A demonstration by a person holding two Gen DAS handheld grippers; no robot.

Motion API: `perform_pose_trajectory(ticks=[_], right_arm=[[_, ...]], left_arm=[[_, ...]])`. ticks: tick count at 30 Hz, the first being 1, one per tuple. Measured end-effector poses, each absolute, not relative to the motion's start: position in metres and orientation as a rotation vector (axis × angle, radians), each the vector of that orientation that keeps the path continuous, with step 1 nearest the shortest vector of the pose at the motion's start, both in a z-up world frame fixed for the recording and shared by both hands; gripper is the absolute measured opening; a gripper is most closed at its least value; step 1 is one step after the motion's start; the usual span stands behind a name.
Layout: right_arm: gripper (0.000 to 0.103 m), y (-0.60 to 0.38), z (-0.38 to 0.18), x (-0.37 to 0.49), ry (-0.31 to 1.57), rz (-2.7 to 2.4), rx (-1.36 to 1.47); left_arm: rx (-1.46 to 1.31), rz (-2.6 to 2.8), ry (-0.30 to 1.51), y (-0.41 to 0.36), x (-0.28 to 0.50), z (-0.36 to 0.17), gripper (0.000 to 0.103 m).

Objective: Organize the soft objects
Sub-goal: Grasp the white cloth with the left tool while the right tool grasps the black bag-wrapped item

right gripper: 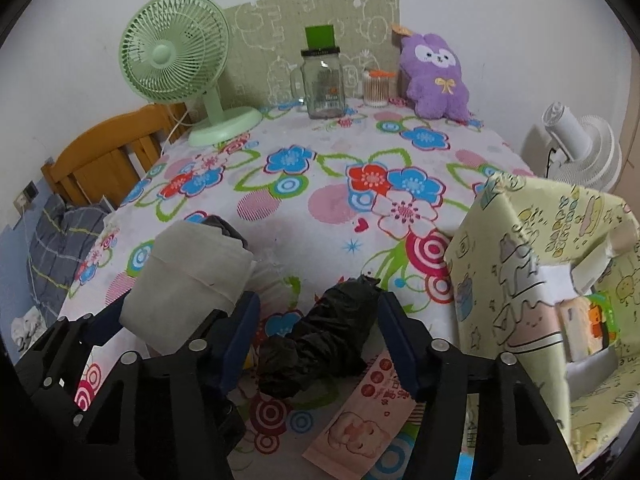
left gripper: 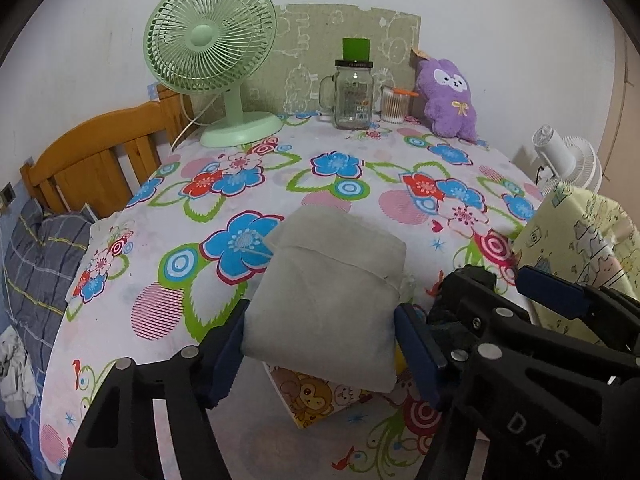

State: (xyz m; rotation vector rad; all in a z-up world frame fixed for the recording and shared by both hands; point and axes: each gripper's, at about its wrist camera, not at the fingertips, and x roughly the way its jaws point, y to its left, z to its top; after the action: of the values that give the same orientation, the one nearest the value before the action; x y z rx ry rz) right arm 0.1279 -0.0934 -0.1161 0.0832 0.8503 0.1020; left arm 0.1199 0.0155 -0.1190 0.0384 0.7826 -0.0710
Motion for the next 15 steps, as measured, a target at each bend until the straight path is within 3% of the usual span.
perform_pose_trajectory(ticks=[6, 15], right_arm=[[0.055, -0.094, -0.127, 0.136, 0.897, 0.106, 0.107], [0.054, -0.097, -0.141, 0.144, 0.949, 0.11, 0.143]], left_arm=[[0.071, -0.068, 0.781, 0.011, 0.119, -0.124, 0.071], [0.092, -0.052, 0.788, 0.008, 0.119, -0.13, 0.069]])
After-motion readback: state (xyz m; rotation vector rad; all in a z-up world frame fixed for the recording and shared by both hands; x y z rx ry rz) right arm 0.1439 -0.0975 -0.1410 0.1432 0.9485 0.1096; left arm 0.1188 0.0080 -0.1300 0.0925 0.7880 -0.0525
